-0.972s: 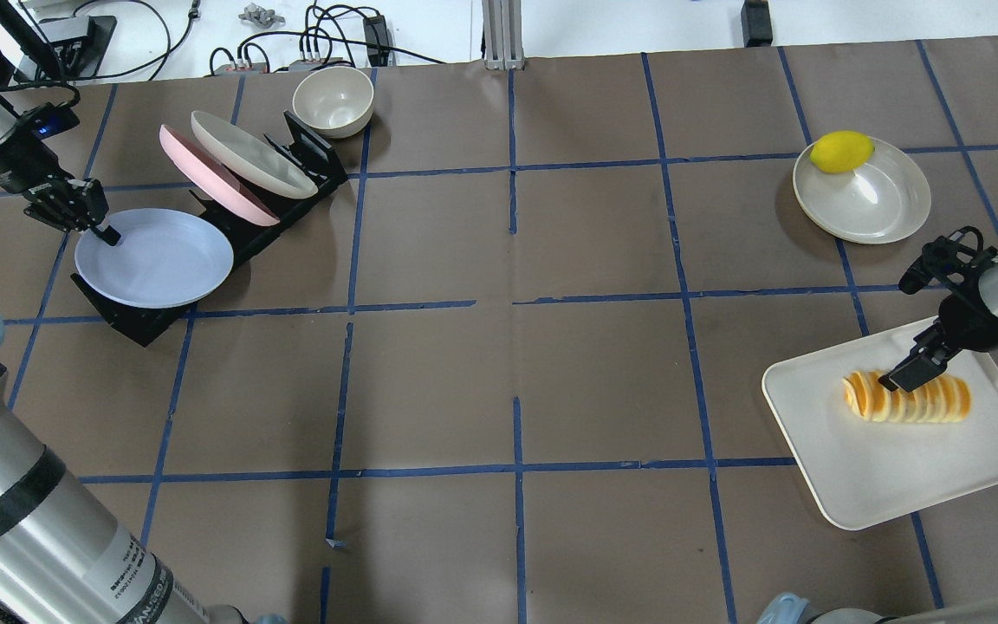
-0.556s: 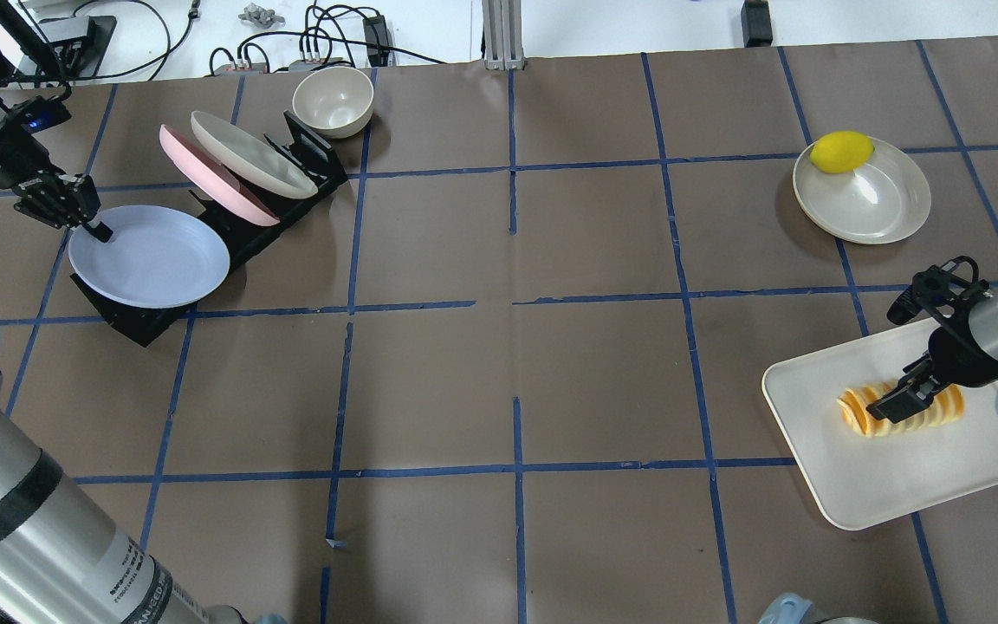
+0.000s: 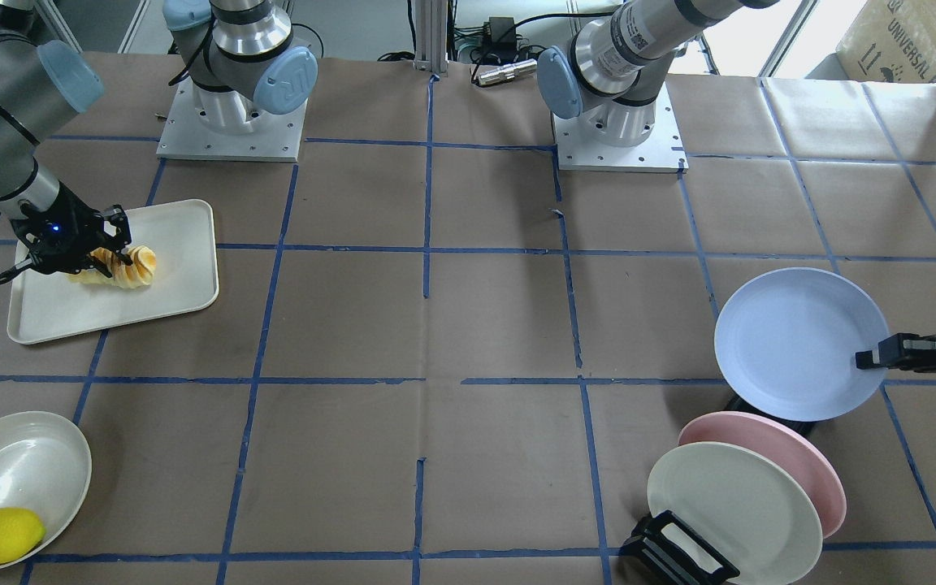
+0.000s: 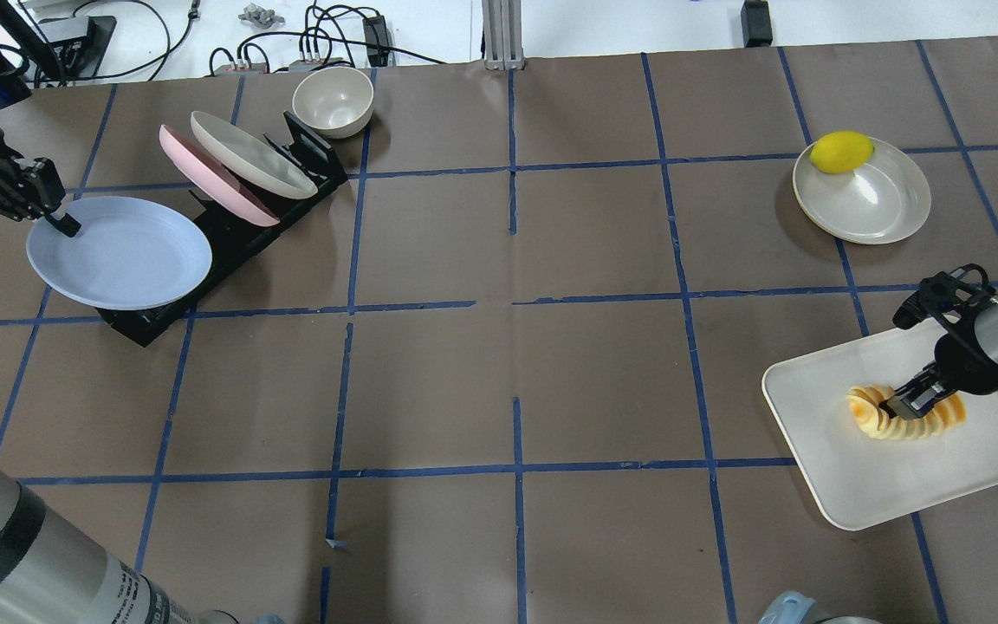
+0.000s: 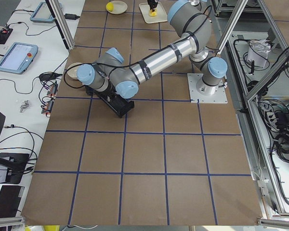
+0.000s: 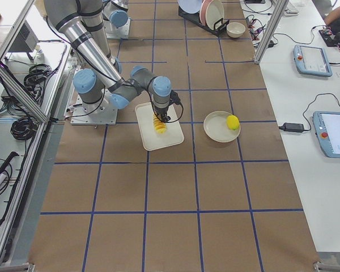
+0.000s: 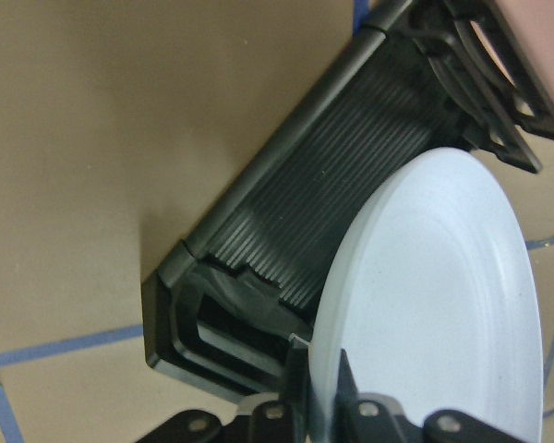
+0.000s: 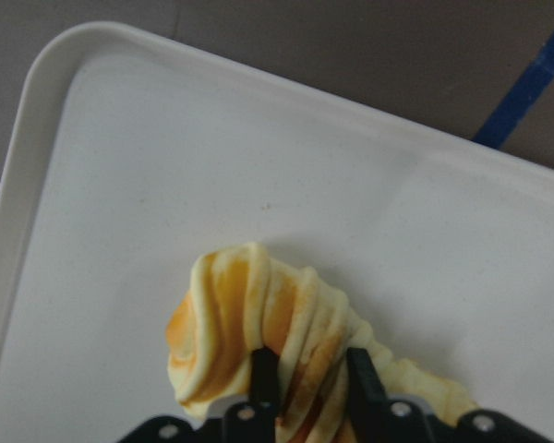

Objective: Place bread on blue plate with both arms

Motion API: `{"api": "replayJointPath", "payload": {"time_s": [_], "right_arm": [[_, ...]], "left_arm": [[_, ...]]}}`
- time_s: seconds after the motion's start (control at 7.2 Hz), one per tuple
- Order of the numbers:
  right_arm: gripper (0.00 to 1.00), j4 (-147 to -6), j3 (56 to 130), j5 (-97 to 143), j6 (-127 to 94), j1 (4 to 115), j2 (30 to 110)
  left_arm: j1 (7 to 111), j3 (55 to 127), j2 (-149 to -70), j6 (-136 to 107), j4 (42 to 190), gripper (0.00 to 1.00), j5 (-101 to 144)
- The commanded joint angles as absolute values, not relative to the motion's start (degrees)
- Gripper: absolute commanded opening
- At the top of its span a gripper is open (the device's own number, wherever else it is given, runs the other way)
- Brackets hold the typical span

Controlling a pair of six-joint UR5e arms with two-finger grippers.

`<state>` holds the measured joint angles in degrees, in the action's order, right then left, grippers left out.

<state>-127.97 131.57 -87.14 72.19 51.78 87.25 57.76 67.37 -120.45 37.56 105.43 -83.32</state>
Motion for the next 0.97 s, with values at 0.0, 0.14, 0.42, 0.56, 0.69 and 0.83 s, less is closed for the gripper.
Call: {"api": "replayJointPath", "payload": {"time_s": [0.0, 0.14, 0.42, 0.56, 0.69, 0.83], "right_arm": [[0.06, -117.14, 124.85, -89.21, 66.91, 52.38, 89.11], [0.06, -109.94, 120.11, -89.3, 63.23, 53.08, 89.21], [0.06, -100.51, 113.06, -90.78, 58.56, 57.81, 89.73], [0.07, -94.28, 109.29, -90.79, 54.53, 60.36, 91.04], [0.07, -88.91, 106.73, -90.62, 50.4, 62.73, 92.62], [0.07, -86.25, 105.57, -90.35, 46.62, 65.02, 94.38]], "left_arm": [[59.14, 71.26, -112.18, 36.75, 109.5, 0.14, -82.89], [61.06, 73.89, -109.8, 34.82, 109.95, 0.14, -82.18], [70.26, 76.37, -105.66, 25.01, 109.78, 0.14, -75.81], [74.49, 76.64, -106.08, 20.18, 109.34, 0.14, -72.8], [78.19, 77.08, -107.3, 16.56, 105.86, 0.13, -68.6], [81.44, 79.95, -108.18, 13.48, 99.47, 0.14, -66.81]]}}
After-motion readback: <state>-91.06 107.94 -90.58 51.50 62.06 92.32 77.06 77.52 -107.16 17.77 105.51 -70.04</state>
